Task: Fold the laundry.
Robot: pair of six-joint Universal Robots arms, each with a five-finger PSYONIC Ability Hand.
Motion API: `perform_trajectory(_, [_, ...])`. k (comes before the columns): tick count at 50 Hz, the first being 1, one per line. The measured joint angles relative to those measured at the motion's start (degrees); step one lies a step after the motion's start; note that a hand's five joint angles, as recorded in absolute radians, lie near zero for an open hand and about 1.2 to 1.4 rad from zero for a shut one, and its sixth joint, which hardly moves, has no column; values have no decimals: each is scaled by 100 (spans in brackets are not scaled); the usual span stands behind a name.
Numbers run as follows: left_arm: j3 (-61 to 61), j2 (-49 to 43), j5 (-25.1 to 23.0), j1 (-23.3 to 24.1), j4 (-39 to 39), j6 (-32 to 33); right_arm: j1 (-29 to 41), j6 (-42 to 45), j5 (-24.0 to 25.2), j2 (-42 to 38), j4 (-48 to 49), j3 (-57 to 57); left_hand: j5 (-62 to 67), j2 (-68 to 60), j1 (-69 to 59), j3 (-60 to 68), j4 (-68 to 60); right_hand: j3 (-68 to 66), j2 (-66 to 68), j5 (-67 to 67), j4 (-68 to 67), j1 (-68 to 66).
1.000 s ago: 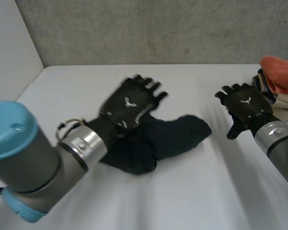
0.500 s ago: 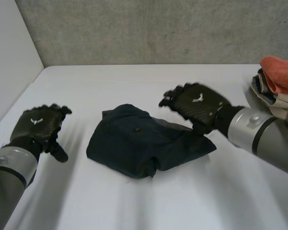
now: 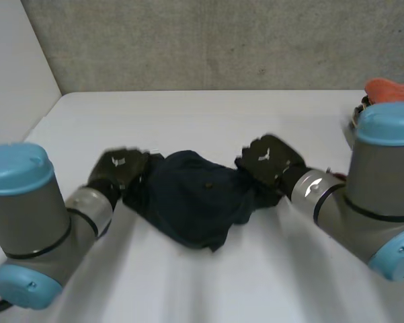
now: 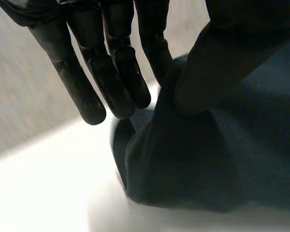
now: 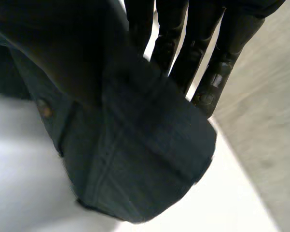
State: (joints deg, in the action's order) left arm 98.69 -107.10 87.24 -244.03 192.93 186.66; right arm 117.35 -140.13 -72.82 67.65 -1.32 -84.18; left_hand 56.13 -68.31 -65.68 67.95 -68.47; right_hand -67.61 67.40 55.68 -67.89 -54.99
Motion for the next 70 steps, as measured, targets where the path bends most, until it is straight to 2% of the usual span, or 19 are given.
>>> perform_trajectory(9, [-649,1544,185,152,453,22,-54,-55,-22,1432,13,84,0,-5,0,1,0,0,0,0,0,-80])
perform_trajectory(18, [-1215,1261,-110,224,491,33,-46,-20,-5,2037,-418,-127,0,-5,0,1,-1,0,0,0,-18,-80])
perform_trajectory(20, [-1240,1195,-123,230,462,35,-34,4,15,2076,-632,-216,0,-5,0,1,-2,0,0,0,-24,-80])
perform_trajectory(21, [-1300,981,-155,250,361,45,-11,85,56,2115,-1115,-392,0,-5,0,1,-2,0,0,0,-24,-80])
perform_trajectory(23, [-1327,801,-173,272,263,66,-2,238,97,2112,-1684,-527,0,-5,0,1,-5,997,-999,-760,1019,657])
perform_trajectory(26, [-1307,686,-177,318,183,123,-19,423,121,2049,-2208,-498,0,-8,0,9,-24,3670,-3823,-3393,3680,3274])
perform_trajectory(27, [-1290,664,-176,343,164,154,-30,439,121,2024,-2291,-444,0,-15,0,13,-24,3670,-3823,-3393,3680,3274])
perform_trajectory(28, [-1266,652,-175,374,148,193,-56,424,115,1973,-2388,-313,0,-19,0,22,-24,5077,-5128,-4815,5098,4191])
perform_trajectory(30, [-1213,654,-171,444,129,286,-110,317,98,1902,-2409,-102,0,-23,0,27,-24,5467,-5435,-5148,5437,4349])
perform_trajectory(38, [-833,832,-166,728,-20,680,-734,-1011,70,1044,-1915,1405,0,-24,0,26,-24,5566,-5497,-5181,5461,4353])
perform_trajectory(45, [-357,1107,-172,861,-124,828,-777,-1502,231,-15,-1978,2252,0,-24,0,27,-25,5566,-5497,-5181,5461,4353])
perform_trajectory(48, [-194,1182,-171,887,-131,844,-686,-1735,393,-535,-2088,2605,0,-24,0,26,-25,5566,-5497,-5181,5461,4353])
perform_trajectory(53, [-48,1204,-167,899,-125,844,-487,-2491,1029,-1732,-2228,3267,0,-24,0,26,-25,5566,-5497,-5181,5461,4353])
perform_trajectory(62, [-159,1060,-177,900,-96,853,-187,-3057,1595,-2933,-2161,3959,0,-24,0,27,-25,5260,-5193,-4984,5285,4180])
perform_trajectory(63, [-237,981,-183,897,-85,887,-125,-3107,1597,-3168,-2084,4202,0,-24,0,26,-25,4573,-4559,-4325,4614,3458])
perform_trajectory(64, [-261,959,-184,897,-83,900,-112,-3117,1592,-3216,-2060,4261,0,-24,0,26,-25,2855,-2786,-2712,2900,1781])
perform_trajectory(66, [-384,860,-189,890,-67,986,-78,-3156,1533,-3339,-1940,4458,0,-24,0,26,-25,2493,-2291,-2399,2541,1486])
perform_trajectory(67, [-506,773,-192,883,-48,1081,-61,-3191,1465,-3392,-1824,4596,0,-24,0,26,-25,591,-420,-674,618,136])
perform_trajectory(70, [-942,518,-197,852,35,1439,-35,-3331,1121,-3356,-1298,4929,0,-24,0,29,-26,66,19,-112,15,-158])
